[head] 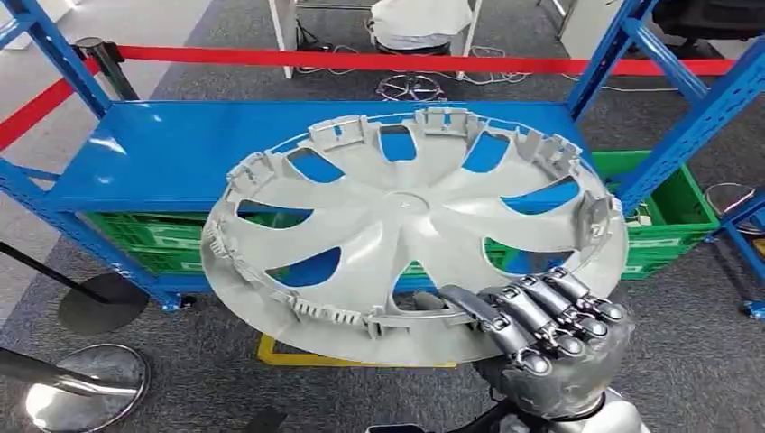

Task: Take the parts from the cabinet and place them on the table.

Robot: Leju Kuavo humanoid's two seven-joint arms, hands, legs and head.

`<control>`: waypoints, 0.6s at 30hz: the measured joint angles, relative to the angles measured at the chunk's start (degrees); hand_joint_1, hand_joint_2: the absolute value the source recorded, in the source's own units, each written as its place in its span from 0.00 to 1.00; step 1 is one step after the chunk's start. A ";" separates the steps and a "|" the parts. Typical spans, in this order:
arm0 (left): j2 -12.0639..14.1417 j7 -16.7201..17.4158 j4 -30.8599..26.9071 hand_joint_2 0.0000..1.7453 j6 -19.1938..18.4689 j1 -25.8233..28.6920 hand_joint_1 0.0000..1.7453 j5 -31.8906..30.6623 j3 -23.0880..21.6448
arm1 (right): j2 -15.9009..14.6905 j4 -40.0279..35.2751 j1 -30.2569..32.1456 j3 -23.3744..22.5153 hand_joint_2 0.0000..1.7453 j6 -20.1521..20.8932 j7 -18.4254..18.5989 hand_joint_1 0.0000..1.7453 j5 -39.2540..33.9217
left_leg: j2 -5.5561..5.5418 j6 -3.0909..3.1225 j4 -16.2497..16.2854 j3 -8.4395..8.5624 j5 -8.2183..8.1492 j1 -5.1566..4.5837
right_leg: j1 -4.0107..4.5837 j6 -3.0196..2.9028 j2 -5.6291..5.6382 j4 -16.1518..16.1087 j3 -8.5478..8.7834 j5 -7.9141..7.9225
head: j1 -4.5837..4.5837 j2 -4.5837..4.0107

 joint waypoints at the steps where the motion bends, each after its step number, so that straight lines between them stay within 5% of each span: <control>1: 0.07 0.29 0.00 1.00 0.00 0.01 0.00 0.00 0.00 | 0.11 0.00 0.07 -0.11 1.00 0.00 -0.18 1.00 0.00 | -0.37 -0.17 0.02 -0.73 0.55 -0.10 | 0.13 -0.35 0.05 -1.84 1.92 2.55 | 0.00 0.00; 2: 0.07 0.59 0.00 1.00 -0.09 0.02 0.00 0.00 0.02 | 0.24 0.02 0.20 -0.26 1.00 -0.02 -0.33 1.00 0.00 | -0.65 -0.35 0.02 -1.42 1.13 -0.14 | 0.27 -0.75 0.41 -5.19 4.60 4.32 | -0.02 0.00; 3: 0.09 0.79 0.00 1.00 -0.17 -0.03 0.00 0.00 0.00 | 0.39 0.00 0.29 -0.33 1.00 0.00 -0.39 1.00 0.00 | -1.07 -0.55 0.06 -1.98 1.77 -0.06 | 0.45 -1.27 1.70 -10.17 8.27 4.43 | -0.07 0.00; 4: 0.07 1.05 0.00 1.00 -0.33 -0.09 0.00 0.00 0.02 | 0.48 0.00 0.36 -0.35 1.00 0.00 -0.35 1.00 -0.02 | -1.28 -0.86 0.15 -2.63 2.12 -0.27 | 0.55 -1.88 3.33 -15.26 12.31 1.89 | 0.07 0.00; 5: 0.07 1.14 0.00 1.00 -0.59 -0.12 0.00 0.00 0.04 | 0.55 0.00 0.50 -0.39 1.00 0.00 -0.26 1.00 0.02 | -1.59 -1.08 0.31 -2.84 2.75 -0.24 | 0.36 -1.66 3.26 -19.03 14.19 0.36 | -0.07 0.00; 7: 0.04 1.46 0.00 1.00 -0.91 -0.14 0.00 -0.02 0.04 | 0.61 0.04 0.69 -0.44 1.00 -0.02 -0.20 1.00 -0.02 | -2.40 -1.82 0.17 -3.58 4.01 0.03 | 0.75 -1.71 2.52 -19.28 13.50 -0.05 | 0.04 0.00; 9: 0.15 1.55 0.00 1.00 -1.07 0.14 0.00 -0.02 0.04 | 0.79 0.04 0.63 -0.48 1.00 0.00 -0.17 1.00 0.02 | -2.97 -2.45 0.78 -4.25 3.61 0.13 | 0.22 -2.55 1.22 -19.69 13.52 0.96 | 0.21 0.00; 12: 0.15 1.68 0.00 1.00 -1.27 -0.13 0.00 -0.07 0.04 | 0.85 0.11 0.82 -0.50 1.00 0.00 -0.26 1.00 0.09 | -0.83 -3.47 11.13 -7.99 -4.48 0.08 | 0.36 -3.26 -0.32 -19.84 12.43 1.93 | -0.57 0.00; 14: 0.17 1.79 0.00 1.00 -1.31 -0.34 0.00 -0.07 0.04 | 0.87 0.22 0.84 -0.48 1.00 0.00 -0.24 1.00 0.00 | -0.55 -3.80 17.83 -9.75 -6.65 0.11 | 0.39 -3.26 -1.62 -19.74 11.61 2.45 | -0.50 0.00; 16: 0.20 1.95 0.00 1.00 -1.46 -0.30 0.00 -0.07 0.04 | 0.87 0.31 0.84 -0.41 1.00 0.00 -0.22 1.00 -0.07 | -0.32 -3.93 15.23 -6.97 -3.72 0.28 | 0.37 -3.04 -2.91 -19.69 11.00 2.86 | -0.48 0.00; 18: 0.31 2.16 0.00 1.00 -1.64 -0.01 0.00 -0.07 0.07 | 0.87 0.31 0.82 -0.39 1.00 0.00 -0.22 1.00 -0.09 | 1.68 -3.96 5.97 -0.61 -0.86 0.35 | 0.32 -2.77 -3.96 -19.59 10.92 3.08 | -0.50 0.00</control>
